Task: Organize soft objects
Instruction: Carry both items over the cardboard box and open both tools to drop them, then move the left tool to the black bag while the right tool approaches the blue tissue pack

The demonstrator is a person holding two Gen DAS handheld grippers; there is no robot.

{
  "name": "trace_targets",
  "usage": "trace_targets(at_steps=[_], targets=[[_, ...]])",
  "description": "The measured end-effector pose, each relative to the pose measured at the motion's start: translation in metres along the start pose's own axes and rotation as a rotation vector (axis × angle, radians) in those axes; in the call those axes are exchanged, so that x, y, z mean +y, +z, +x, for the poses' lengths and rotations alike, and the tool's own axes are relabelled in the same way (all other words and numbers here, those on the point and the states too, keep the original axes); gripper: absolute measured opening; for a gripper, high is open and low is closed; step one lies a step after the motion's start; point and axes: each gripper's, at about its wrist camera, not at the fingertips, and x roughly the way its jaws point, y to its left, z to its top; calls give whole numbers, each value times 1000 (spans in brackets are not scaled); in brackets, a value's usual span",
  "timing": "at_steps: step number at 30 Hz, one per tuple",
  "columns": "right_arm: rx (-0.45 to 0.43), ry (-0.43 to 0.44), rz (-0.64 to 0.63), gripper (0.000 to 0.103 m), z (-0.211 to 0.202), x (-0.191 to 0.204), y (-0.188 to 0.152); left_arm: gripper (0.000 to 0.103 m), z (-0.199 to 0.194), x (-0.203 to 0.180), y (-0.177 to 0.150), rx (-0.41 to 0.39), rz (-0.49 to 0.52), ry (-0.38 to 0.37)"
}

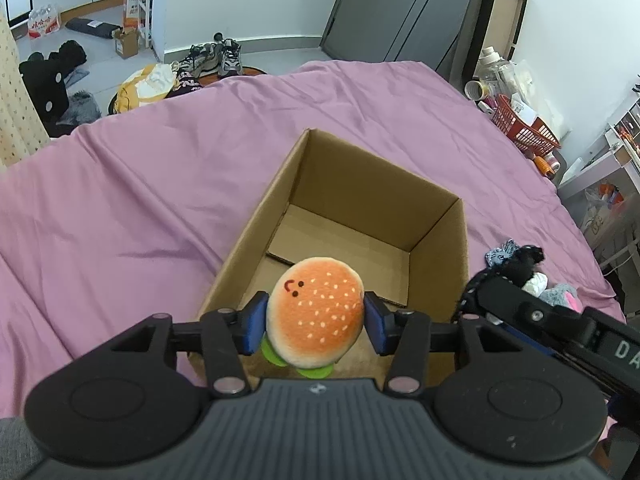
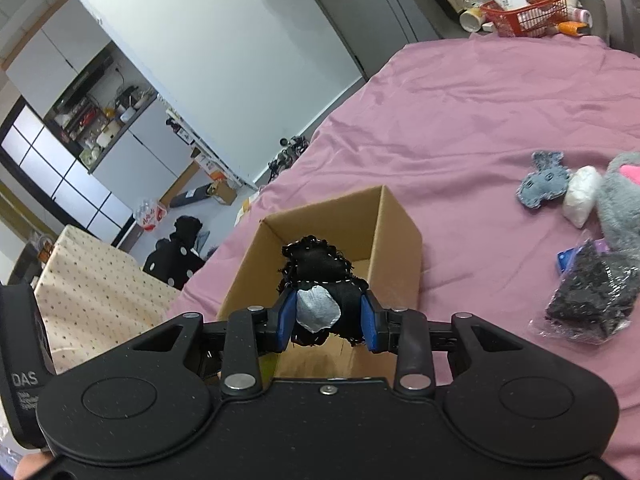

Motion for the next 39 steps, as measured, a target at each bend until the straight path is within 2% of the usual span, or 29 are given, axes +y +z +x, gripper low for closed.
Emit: trace_targets(at_steps=[4,6,9,10,15,19,22,27,29,35,36,39], targets=[[3,4,4,34,2,2,-1,54,1,5,3,9,-17,-24],[4,9,8,35,1,3,0,61,-2,4,5,5,3,-6],[3,39,10,38,0,4,1,63,-8,0,7,-23,39,32],[-2,52,6,43,-2,5,1,63,-11,0,8,-29,45,26],[-13,81,26,52,-10,4,3,64,-18,1,9,-37,44,52],[-35,92,42,64,-25,0,7,65,-26,-2,7,-49,42,81],[-45,103,55,71,-35,-5,10,72,-32,-10,7,-63,54,95],[-63,85,85,74,-60,-21,16,74,-45,-25,6,-91,75,115],[-58,61,90,79,-68,-30,17,74,-50,-32,5,-99,82,114],[-28,26,116,81,-84,-55,11,75,-62,-56,-3,-119,108,96],[-26,21,120,81,-86,-59,10,79,-64,-60,-4,-121,116,96],[-25,20,129,82,-95,-69,10,82,-67,-71,-8,-135,131,96]])
